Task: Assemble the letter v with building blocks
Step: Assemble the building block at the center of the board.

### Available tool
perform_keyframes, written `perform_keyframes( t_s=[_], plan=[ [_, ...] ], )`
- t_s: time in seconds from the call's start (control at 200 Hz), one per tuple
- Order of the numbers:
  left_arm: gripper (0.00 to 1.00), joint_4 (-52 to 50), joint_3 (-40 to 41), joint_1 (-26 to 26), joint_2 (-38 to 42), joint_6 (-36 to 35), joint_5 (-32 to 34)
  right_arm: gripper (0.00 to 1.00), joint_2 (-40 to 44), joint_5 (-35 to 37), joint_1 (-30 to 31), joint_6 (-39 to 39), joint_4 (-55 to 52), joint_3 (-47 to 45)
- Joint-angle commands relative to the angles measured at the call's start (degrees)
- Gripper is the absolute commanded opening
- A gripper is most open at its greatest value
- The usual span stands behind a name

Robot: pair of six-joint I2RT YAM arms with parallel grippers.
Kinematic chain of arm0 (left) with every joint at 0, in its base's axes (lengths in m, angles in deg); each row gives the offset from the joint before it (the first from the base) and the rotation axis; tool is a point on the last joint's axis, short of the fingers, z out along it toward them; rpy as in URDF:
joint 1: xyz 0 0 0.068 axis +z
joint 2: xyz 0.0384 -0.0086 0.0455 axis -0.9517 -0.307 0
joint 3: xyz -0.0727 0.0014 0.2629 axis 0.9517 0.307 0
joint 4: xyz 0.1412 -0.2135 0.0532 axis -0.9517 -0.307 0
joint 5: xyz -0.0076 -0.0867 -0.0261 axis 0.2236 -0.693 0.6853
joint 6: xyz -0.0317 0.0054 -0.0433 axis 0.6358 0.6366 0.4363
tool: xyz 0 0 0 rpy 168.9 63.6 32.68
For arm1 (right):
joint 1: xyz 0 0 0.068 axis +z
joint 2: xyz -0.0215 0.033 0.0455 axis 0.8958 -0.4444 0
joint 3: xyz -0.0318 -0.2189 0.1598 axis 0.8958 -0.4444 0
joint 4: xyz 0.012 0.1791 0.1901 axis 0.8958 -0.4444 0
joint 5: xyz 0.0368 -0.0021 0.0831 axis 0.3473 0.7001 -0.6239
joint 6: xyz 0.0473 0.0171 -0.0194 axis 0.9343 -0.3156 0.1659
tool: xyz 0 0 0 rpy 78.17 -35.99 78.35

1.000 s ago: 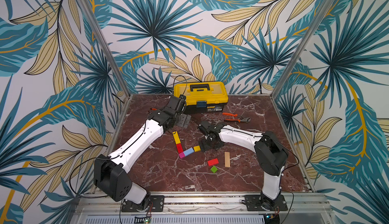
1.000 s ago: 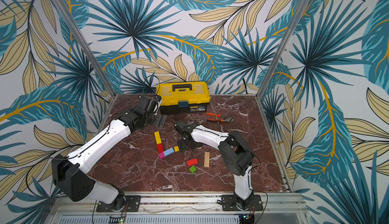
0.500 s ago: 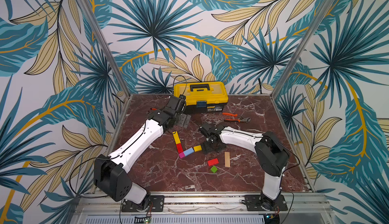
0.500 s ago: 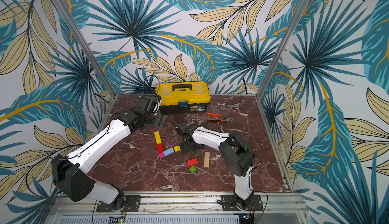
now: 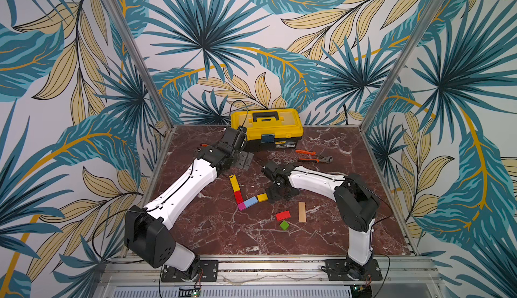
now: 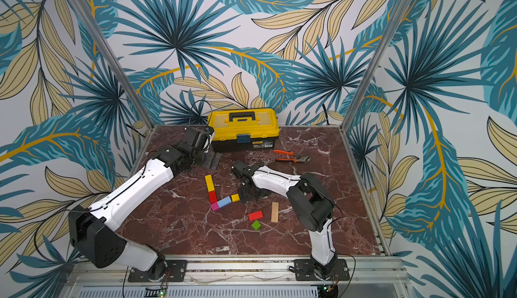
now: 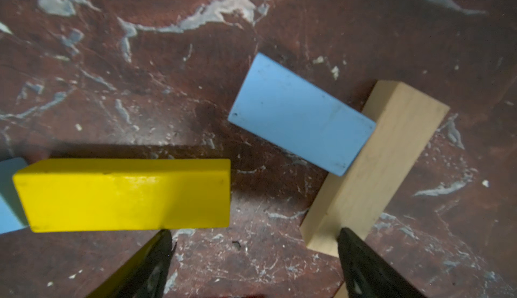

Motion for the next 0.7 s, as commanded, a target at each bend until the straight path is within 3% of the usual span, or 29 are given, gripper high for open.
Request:
perform_keyframes(
  t_s=[0.0,0.356,0.696],
  plan=[
    [0.99,0.5,0.9,0.4,0.9,0.0,-0.5,0.93,-0.4,0.7,0.3,-0.4,-1.8,0.5],
    [1.00,0.5,0.8,0.4,0.6,0.0,-0.7,0.93,1.1,0.5,0.9,-0.2,-1.7,-2.8],
    [0.99,0.5,0.9,0.5,0.7,0.0,-0.7,0.93,-2.1,1.9,0.8,0.0,-3.0,0.4]
  ],
)
